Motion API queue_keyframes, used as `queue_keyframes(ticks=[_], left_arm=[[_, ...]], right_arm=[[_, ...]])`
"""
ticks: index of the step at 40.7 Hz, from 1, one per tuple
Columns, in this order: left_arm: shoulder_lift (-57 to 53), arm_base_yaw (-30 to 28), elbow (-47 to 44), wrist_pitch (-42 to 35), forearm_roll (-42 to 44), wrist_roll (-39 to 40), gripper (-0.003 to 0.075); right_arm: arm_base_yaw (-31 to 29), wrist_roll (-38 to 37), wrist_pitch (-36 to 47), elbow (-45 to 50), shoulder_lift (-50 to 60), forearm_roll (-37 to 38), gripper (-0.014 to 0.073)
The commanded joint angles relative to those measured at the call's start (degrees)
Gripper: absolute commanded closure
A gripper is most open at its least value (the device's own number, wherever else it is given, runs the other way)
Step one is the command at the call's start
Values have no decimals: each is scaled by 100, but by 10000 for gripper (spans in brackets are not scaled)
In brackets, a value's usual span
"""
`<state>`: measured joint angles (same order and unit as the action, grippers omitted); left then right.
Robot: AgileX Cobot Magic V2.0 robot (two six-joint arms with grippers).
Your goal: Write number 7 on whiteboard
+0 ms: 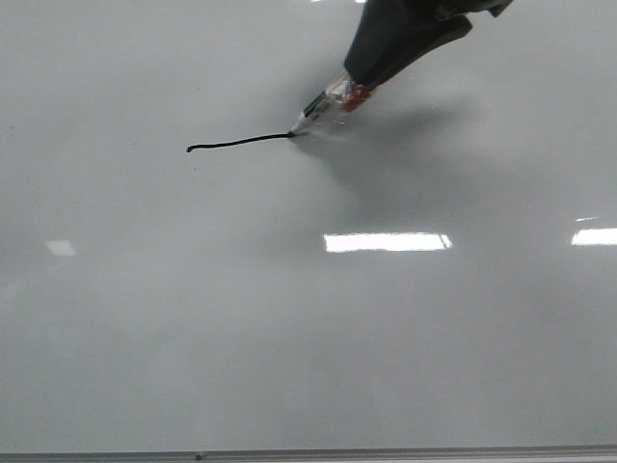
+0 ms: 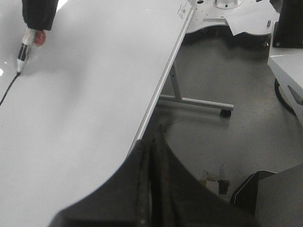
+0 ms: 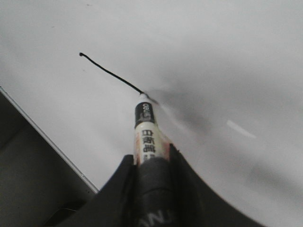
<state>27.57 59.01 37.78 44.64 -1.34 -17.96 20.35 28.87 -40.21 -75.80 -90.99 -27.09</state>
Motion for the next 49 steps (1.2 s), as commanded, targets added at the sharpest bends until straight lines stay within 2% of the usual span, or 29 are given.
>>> queue_keyframes(ticks=[1, 8, 27, 30, 36, 46, 49], left_arm=[[20, 12, 147, -393, -61, 50, 741], [20, 12, 147, -393, -61, 50, 741], [20, 12, 147, -393, -61, 50, 741], [20, 12, 147, -393, -61, 50, 741], [20, 12, 147, -405, -76, 50, 741], [72, 12, 147, -656, -136, 50, 737], [255, 12, 168, -617, -136, 50, 696]], right_arm=[[-168, -40, 597, -10, 228, 307, 652], [23, -35, 625, 155, 178, 307, 652], [1048, -9, 1030, 208, -727, 307, 652], [1206, 191, 890, 208, -515, 283, 652], [1722, 860, 98, 208, 368, 50, 652], [2304, 949, -878, 190, 1355, 50, 652], [2444, 949, -1006, 190, 1486, 50, 652]])
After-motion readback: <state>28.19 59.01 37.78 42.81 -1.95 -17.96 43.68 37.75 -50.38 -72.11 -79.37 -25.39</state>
